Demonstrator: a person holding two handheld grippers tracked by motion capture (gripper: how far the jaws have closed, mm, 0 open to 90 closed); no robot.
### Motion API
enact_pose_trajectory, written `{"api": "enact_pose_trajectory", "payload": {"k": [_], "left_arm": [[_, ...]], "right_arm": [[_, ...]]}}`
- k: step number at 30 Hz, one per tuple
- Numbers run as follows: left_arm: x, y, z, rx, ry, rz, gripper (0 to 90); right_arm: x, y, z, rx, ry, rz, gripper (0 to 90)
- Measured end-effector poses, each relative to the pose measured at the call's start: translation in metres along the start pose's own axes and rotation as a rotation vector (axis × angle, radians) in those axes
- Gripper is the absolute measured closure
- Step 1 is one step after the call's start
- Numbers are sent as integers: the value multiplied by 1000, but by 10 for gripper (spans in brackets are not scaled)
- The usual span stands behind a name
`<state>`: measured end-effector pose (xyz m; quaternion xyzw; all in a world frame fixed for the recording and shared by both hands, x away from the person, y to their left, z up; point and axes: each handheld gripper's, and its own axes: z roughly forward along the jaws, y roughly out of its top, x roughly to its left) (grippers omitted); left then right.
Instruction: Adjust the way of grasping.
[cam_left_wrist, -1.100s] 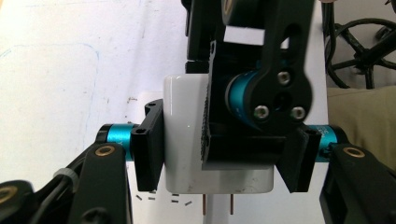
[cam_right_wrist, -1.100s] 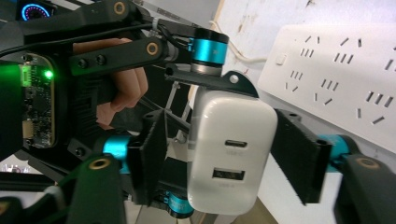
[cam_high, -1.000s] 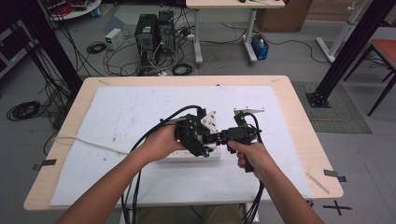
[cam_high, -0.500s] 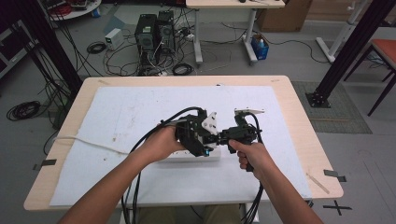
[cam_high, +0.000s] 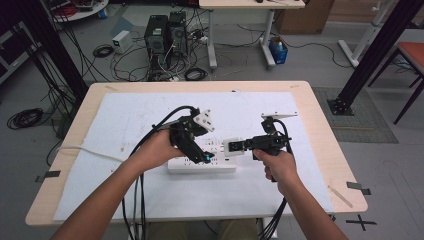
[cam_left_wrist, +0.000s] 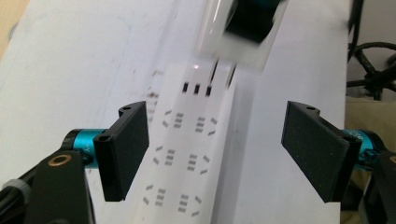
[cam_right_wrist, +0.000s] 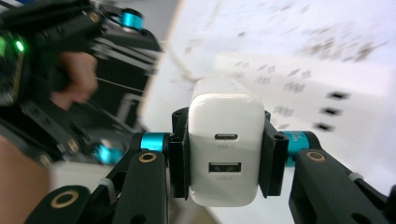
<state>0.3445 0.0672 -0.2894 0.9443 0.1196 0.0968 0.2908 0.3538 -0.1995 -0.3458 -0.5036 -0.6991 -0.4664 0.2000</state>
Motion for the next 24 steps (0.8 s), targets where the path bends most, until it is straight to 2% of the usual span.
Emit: {"api": "enact_pose_trajectory", "payload": {"k": [2,4,7,9,13,15,19,22,24], "left_arm": [[6,-9,-5,18,8,-22,234],[11,-19,-10,27,19,-46,234],[18,-33,-18,34,24,-93,234],[22,-41,-23,42,27,-113,234],[28,-59,-31,45,47,-151,234],[30,-65,-34,62,53,-162,234],[34,-81,-38,126,61,-192,234],[36,-93,-43,167,82,-209,234],[36,-99,-47,177,83,-220,234]], "right_arm": [[4,3,-5,33,-91,-66,622],[7,5,-11,49,-154,-126,622],[10,8,-17,64,-232,-186,622],[12,10,-22,62,-278,-226,622],[14,13,-29,91,-335,-338,622],[16,15,-31,133,-386,-399,622],[28,16,-31,231,-543,-535,622],[33,18,-32,286,-593,-581,622],[35,20,-33,319,-615,-591,622]]}}
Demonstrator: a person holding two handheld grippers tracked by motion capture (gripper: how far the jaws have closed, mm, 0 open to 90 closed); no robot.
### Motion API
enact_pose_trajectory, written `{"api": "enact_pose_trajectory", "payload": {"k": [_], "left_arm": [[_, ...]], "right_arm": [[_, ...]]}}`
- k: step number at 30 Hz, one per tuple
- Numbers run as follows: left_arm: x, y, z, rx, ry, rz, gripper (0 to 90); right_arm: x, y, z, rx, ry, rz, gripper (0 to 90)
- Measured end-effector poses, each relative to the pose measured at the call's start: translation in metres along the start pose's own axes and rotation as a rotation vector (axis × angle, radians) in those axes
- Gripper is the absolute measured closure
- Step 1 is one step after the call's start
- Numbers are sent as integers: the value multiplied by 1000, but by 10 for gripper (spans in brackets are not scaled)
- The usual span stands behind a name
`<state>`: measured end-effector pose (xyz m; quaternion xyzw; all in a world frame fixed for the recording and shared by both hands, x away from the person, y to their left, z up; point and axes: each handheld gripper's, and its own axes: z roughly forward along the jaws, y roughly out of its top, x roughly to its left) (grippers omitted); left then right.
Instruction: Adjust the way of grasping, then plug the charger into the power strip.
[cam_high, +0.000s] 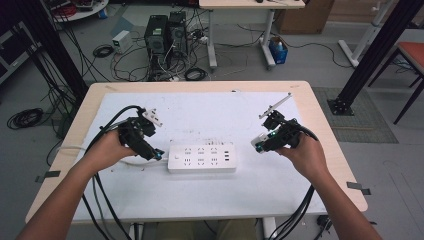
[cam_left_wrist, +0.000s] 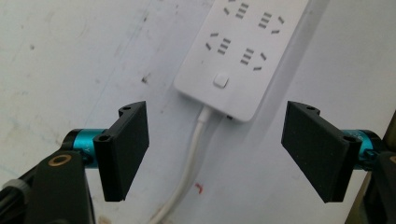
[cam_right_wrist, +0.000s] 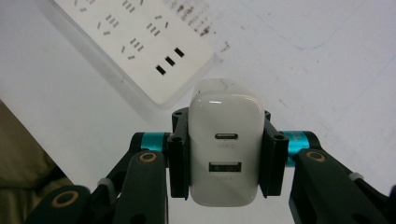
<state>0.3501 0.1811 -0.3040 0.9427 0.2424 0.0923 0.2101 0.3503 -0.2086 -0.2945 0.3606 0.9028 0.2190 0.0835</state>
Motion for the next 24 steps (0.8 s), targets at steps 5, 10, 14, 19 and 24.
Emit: {"api": "enact_pose_trajectory", "payload": {"k": [5,10,14,19,24], "left_arm": [[4,-10,-8,26,16,-5,234],[7,-15,-13,73,37,12,234],[7,-19,-13,81,40,13,234],[5,-20,-14,93,32,28,234],[7,-17,-18,103,19,40,234]], "right_arm": [[-2,1,-3,53,14,-21,622],[-1,1,-5,104,25,-77,622],[1,1,-7,103,22,-79,622],[4,2,-8,102,25,-94,622],[4,2,-8,85,37,-112,621]]}}
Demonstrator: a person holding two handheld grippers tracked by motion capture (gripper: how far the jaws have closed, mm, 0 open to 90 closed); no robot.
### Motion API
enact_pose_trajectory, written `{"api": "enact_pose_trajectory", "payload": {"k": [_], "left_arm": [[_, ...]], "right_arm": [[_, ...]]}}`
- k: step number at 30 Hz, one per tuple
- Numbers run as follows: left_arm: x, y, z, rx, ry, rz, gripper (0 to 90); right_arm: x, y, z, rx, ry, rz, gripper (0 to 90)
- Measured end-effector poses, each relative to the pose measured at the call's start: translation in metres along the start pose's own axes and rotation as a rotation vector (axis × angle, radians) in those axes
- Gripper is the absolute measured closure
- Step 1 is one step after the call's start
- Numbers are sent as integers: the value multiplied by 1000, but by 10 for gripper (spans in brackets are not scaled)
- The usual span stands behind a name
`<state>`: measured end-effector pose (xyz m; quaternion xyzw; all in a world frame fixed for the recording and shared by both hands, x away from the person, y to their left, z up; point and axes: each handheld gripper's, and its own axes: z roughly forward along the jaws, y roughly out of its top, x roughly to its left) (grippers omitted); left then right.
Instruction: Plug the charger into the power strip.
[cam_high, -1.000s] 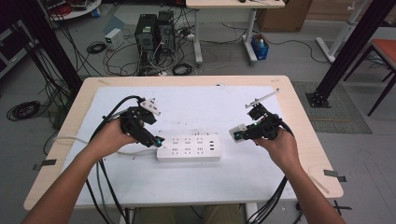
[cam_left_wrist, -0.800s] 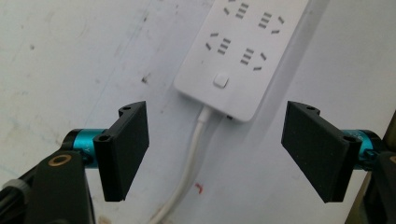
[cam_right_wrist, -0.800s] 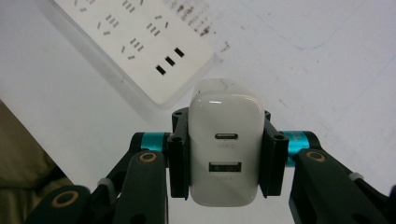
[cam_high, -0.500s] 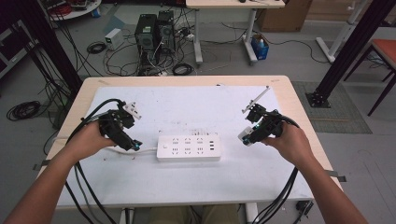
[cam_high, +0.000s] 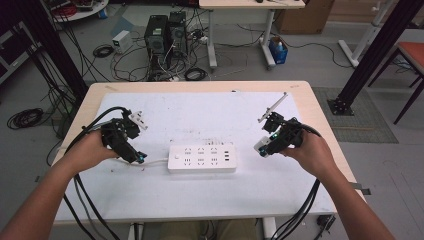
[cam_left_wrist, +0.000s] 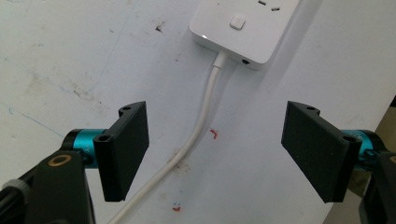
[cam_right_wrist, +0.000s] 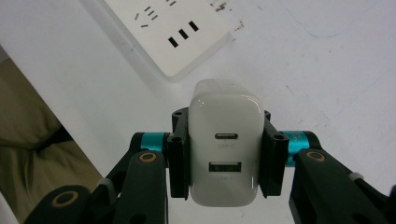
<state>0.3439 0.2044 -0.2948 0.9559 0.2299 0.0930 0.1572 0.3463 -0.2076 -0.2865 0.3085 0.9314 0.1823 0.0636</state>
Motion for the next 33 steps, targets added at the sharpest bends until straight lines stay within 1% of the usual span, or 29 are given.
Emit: {"api": "enact_pose_trajectory", "payload": {"k": [3,5,8,12,14,16,17,18,19,21,23,24,25,26,28,29,30,33], "left_arm": [[1,2,-1,26,-19,16,234],[1,3,-2,39,-29,20,234],[1,2,-1,61,-34,28,233],[-1,0,2,79,-31,24,234],[-3,-1,3,90,-35,31,234],[-4,-1,5,99,-38,43,233],[-5,-2,5,99,-33,43,234],[-5,-2,6,99,-34,45,234],[-5,-2,6,95,-39,46,234],[-5,-3,7,91,-40,43,234],[-5,-3,9,97,-44,44,234],[-5,-3,9,101,-43,47,234],[-6,-2,11,108,-46,50,234],[-5,-2,12,109,-54,56,234],[-5,-2,15,108,-62,54,234],[-5,-2,16,112,-66,60,234],[-4,-2,18,115,-70,59,234],[-3,-4,20,127,-69,59,234]], "right_arm": [[1,3,1,5,13,-27,621],[3,7,3,3,22,-66,621],[6,16,4,1,33,-103,621],[12,33,9,7,43,-185,621],[15,42,12,6,55,-225,621],[17,52,17,18,66,-267,621],[19,57,19,36,59,-283,621],[20,62,22,51,51,-310,621],[22,66,25,63,49,-325,621],[23,74,30,73,58,-342,621],[24,82,36,82,66,-365,621],[24,86,39,89,72,-369,621],[24,89,43,95,74,-370,622],[24,93,48,103,81,-379,621],[24,98,57,108,92,-403,621],[25,100,60,112,97,-408,621],[26,103,63,118,102,-413,621],[30,109,75,139,96,-451,622]]}}
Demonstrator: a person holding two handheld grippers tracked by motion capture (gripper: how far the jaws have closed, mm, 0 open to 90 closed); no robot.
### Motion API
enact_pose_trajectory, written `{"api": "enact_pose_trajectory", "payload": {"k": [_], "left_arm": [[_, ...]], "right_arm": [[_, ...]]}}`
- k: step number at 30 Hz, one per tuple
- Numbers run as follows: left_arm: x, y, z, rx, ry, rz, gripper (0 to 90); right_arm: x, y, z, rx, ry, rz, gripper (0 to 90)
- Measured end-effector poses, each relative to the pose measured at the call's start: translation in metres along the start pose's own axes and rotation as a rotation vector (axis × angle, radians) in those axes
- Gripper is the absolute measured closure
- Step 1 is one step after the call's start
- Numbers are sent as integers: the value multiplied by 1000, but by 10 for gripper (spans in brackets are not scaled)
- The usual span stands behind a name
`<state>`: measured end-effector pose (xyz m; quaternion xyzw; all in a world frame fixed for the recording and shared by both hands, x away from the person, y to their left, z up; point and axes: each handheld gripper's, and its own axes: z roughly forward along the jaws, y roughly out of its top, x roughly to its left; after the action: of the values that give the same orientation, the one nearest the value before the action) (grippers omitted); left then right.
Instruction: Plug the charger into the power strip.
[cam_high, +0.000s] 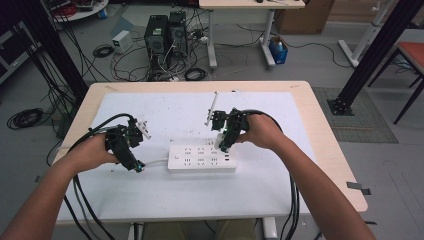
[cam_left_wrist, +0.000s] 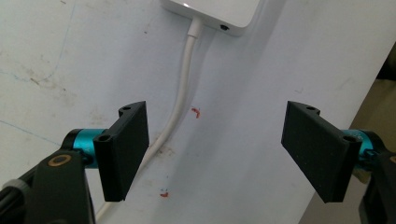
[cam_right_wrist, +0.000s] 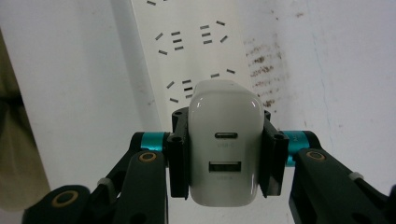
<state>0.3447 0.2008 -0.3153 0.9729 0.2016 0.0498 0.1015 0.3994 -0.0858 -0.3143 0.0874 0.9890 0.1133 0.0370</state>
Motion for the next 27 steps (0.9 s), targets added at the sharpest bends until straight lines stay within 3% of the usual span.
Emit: {"api": "enact_pose_trajectory", "payload": {"k": [6,12,20,24,27], "left_arm": [[1,1,2,10,1,15,233],[1,3,3,-3,3,23,234],[4,2,6,-6,-3,17,234],[6,2,8,-5,-6,15,234],[6,3,10,-2,-12,12,234]], "right_arm": [[-2,15,16,19,-10,-73,622],[-3,26,33,62,16,-122,622],[-6,27,46,99,18,-156,623],[-8,27,47,93,29,-167,624],[-6,30,48,112,24,-158,625]]}}
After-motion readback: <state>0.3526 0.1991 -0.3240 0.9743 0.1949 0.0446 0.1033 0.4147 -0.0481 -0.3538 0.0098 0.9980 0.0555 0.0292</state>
